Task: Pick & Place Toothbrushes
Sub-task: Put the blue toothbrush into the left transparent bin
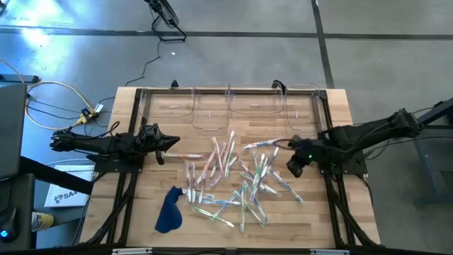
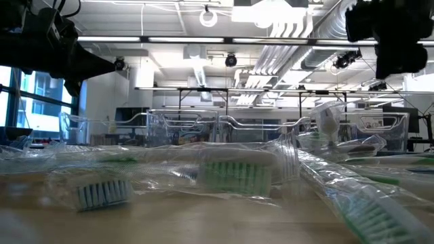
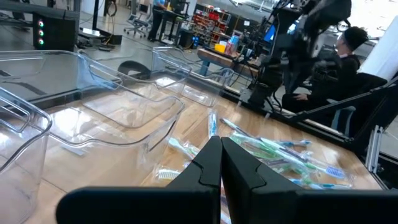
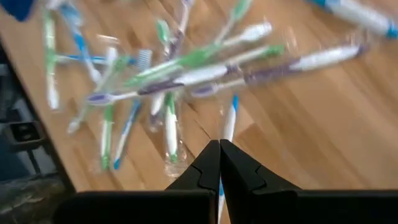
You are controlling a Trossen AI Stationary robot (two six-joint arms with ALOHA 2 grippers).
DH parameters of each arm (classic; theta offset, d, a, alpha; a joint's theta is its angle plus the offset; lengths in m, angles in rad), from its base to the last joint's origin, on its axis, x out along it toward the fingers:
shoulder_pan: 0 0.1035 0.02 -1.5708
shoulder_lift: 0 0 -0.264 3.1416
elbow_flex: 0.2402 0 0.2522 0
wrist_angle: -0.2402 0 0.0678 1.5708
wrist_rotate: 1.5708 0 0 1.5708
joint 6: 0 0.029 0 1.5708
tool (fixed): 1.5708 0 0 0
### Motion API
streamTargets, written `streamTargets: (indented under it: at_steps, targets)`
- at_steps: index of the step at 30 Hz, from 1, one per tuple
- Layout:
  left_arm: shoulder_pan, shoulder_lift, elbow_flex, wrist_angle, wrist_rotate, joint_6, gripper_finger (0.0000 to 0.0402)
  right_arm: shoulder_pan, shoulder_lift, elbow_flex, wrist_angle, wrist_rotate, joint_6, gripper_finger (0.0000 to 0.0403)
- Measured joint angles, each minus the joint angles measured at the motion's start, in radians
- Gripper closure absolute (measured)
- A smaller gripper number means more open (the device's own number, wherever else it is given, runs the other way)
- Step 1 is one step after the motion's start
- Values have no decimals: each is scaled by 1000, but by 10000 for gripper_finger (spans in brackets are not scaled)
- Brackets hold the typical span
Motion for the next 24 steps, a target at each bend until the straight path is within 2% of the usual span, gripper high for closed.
streamTargets:
  at_steps: [5,16,24]
  targets:
    - [0,0,0,0,0,0,402,47,82,0,-27,-9,147,399]
    - [0,0,0,0,0,0,402,136,232,0,-24,-171,358,399]
    - [0,0,0,0,0,11,402,189,315,0,50,-209,420,399]
